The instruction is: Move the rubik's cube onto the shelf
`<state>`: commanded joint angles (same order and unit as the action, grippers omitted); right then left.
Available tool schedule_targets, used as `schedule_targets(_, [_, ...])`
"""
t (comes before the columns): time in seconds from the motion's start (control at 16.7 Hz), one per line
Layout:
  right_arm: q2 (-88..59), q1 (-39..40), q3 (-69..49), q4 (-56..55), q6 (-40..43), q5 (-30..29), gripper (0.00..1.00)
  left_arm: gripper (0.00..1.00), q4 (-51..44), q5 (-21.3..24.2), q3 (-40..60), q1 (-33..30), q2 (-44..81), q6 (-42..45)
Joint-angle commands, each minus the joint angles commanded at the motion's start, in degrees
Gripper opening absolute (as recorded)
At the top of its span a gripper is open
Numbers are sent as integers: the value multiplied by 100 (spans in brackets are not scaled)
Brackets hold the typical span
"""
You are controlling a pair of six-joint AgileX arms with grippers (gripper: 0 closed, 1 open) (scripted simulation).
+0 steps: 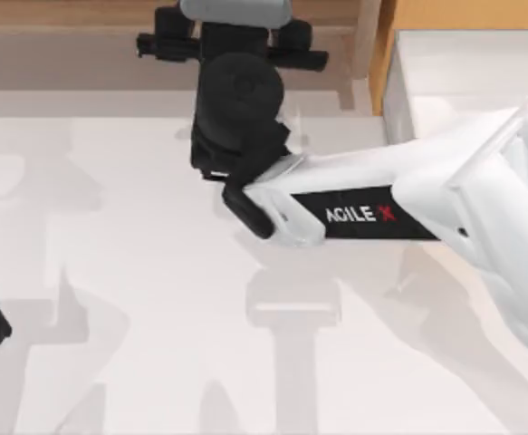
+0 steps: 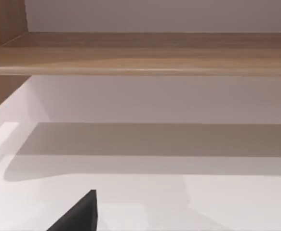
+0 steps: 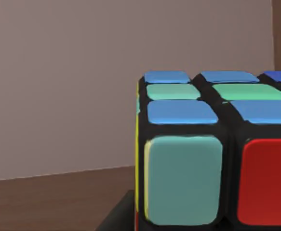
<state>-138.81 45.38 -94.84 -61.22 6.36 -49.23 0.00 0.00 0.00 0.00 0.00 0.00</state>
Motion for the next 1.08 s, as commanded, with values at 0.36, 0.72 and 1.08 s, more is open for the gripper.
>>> schedule_targets(0.36, [-466,-134,-767,-164,2,-22,0,100,0,0,0,0,0,0])
schedule_targets(0.72, [-725,-213,-1321,-33,-51,74,0,100,0,0,0,0,0,0])
schedule_targets(1.08, [-821,-296,-1666,381,-128,277,0,100,0,0,0,0,0,0])
